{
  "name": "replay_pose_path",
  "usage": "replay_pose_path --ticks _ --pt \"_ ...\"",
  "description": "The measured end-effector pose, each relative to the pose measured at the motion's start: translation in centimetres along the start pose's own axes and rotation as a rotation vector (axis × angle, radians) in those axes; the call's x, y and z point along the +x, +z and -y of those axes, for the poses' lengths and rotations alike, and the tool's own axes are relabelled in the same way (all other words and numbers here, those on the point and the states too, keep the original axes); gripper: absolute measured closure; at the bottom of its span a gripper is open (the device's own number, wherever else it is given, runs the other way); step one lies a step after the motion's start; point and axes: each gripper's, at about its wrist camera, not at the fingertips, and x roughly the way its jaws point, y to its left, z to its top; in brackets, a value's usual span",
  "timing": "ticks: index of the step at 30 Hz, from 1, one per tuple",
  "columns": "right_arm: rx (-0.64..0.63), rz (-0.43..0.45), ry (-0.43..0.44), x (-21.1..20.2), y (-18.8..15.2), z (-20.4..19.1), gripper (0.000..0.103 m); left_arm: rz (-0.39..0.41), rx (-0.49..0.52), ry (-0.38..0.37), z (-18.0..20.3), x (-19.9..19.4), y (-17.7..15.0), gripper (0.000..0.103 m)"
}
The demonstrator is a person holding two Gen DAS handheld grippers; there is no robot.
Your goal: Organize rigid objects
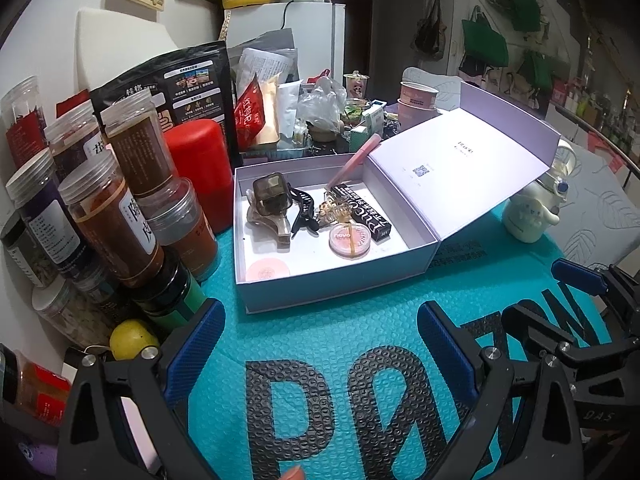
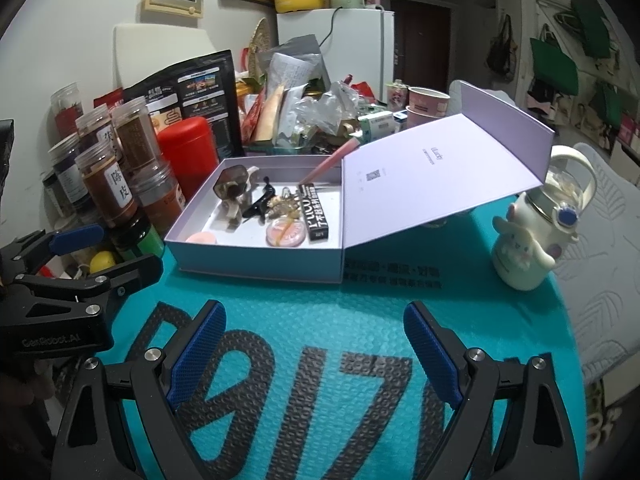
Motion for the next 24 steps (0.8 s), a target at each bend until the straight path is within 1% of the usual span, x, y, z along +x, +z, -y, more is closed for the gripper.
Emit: replay_pose_path --ticks 11,24 --pt "0.008 -0.013 -0.015 0.38 -0.15 0.34 0.011 -0.001 0.037 0.034 0.61 0.30 -0.13 0.004" --pt "0.009 -0.021 -0.017 0.60 -0.28 0.52 0.011 -0.001 0.030 0.043 0.47 0.66 -0.15 0.004"
